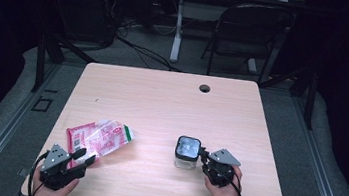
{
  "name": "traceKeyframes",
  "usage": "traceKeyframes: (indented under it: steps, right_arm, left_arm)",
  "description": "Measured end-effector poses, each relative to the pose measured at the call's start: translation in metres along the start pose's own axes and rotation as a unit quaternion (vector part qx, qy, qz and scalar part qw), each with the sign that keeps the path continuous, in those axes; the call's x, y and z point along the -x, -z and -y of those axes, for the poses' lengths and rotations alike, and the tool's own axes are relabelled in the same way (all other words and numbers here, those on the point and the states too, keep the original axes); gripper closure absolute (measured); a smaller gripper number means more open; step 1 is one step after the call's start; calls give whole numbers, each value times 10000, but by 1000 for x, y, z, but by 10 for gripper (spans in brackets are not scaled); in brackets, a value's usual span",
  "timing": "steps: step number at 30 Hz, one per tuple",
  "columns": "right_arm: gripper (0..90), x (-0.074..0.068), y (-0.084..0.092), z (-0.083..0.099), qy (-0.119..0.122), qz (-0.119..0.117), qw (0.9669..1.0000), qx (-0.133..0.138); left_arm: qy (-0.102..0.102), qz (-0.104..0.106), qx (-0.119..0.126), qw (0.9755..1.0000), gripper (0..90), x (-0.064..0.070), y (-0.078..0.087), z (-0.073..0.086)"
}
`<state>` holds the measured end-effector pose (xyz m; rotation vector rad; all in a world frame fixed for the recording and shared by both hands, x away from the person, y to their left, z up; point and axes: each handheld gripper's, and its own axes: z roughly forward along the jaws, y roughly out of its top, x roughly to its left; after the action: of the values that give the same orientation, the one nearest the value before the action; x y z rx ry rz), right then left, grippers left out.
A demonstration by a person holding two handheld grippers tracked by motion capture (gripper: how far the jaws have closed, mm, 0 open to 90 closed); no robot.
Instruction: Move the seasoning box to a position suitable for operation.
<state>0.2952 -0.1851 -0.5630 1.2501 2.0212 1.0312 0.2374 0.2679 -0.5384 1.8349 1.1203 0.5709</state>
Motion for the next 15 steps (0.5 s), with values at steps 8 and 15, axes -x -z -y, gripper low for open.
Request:
traceKeyframes:
  steps: [8,15]
  right_arm:
    - [771,-12,6,2,304,-262,9992,-24]
    - [769,-27,7,4,690,-878,9937,12]
  left_arm:
    - [-51,32,24,10000,548,2,-2,-2]
    - [-142,94,-30,9998,548,5,-7,-4]
